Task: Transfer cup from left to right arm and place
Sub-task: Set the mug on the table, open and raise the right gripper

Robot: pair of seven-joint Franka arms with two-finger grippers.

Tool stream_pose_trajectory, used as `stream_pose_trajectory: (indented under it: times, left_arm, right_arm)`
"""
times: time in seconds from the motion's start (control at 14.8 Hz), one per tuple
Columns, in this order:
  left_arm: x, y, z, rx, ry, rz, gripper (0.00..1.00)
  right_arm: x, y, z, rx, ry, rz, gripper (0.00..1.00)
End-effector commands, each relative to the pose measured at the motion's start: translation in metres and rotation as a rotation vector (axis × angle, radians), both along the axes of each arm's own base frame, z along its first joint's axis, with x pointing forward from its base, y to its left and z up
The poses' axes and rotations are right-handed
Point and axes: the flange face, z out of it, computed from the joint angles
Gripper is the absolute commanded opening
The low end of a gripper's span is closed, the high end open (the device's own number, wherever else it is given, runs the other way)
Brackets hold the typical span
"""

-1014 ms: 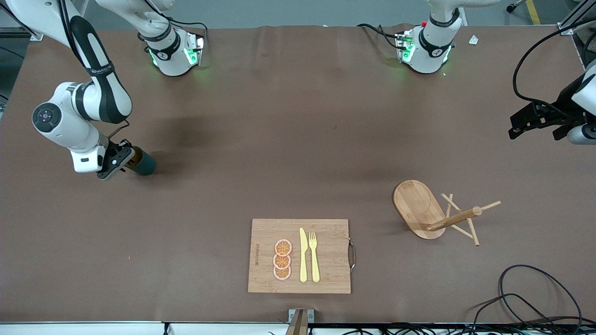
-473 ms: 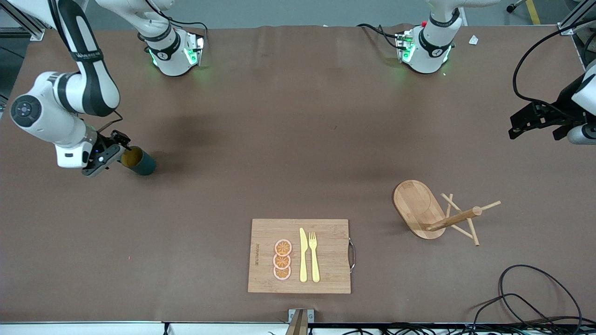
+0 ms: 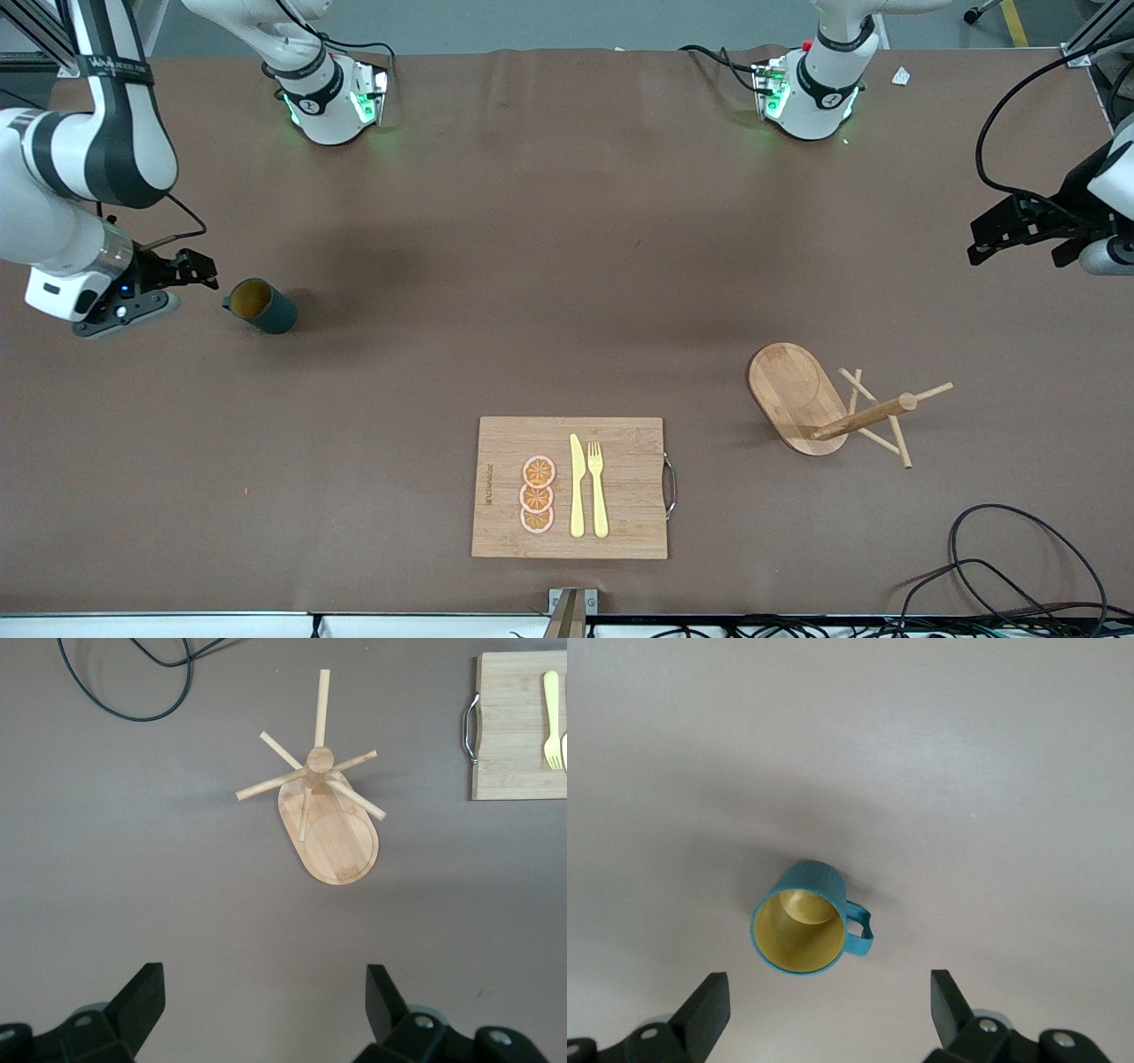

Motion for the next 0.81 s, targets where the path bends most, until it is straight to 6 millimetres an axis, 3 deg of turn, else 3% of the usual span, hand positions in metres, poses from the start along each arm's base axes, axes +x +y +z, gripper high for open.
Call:
stream_pose_trajectory:
  times: [0.0,0.47,0.74]
  left_arm:
    - [0.002,0.000,0.005,-0.001,-0.008,0.004,1.00]
    - [0.002,0.000,0.006,-0.002,-0.009,0.005,1.00]
    - [0.002,0.000,0.005,-0.001,-0.008,0.005,1.00]
  right_arm:
    - [0.008,0.005,0.041,-0.019,-0.003,-0.086,1.00]
    - [0.025,0.002,0.157,-0.034,-0.031,-0.174,1.00]
    - [0.029,0.002,0.187,-0.037,-0.017,-0.237,1.00]
